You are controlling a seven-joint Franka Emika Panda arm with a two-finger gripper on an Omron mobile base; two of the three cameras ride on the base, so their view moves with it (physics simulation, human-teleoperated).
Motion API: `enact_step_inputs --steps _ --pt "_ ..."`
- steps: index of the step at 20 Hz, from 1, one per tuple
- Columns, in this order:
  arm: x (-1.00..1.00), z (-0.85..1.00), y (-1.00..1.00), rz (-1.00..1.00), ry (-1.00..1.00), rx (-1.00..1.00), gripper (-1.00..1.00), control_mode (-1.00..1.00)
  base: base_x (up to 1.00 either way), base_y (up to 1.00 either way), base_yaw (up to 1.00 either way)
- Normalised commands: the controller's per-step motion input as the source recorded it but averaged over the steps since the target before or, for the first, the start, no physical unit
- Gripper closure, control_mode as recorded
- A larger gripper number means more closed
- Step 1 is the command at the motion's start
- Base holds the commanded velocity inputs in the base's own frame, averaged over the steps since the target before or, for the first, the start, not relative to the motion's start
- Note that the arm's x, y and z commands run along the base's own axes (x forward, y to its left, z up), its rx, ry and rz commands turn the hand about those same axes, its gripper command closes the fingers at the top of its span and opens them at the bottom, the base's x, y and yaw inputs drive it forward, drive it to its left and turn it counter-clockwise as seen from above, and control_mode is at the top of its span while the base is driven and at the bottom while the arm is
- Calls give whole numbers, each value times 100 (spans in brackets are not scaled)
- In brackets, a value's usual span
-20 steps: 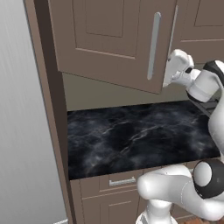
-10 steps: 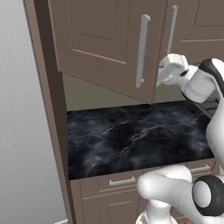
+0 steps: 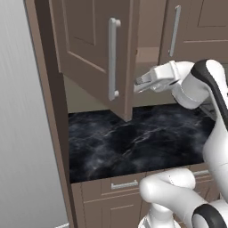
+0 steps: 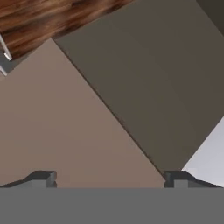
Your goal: Open the cabinet directly in front. Then move the beer and the mug to the dining counter with the candle on it.
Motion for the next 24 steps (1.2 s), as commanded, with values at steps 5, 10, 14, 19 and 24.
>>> enact_step_inputs --steps 5,10,14,19,24 --pt "-10 1 84 1 -7 -8 -100 -100 0 0 0" --pt "0 0 67 -2 -1 -5 -100 -100 0 0 0" --pt "8 0 45 -5 0 -1 -100 -100 0 0 0" --pt "13 0 35 -6 -2 0 -100 -100 0 0 0" --pt "10 0 7 -5 0 0 -100 -100 0 0 0"
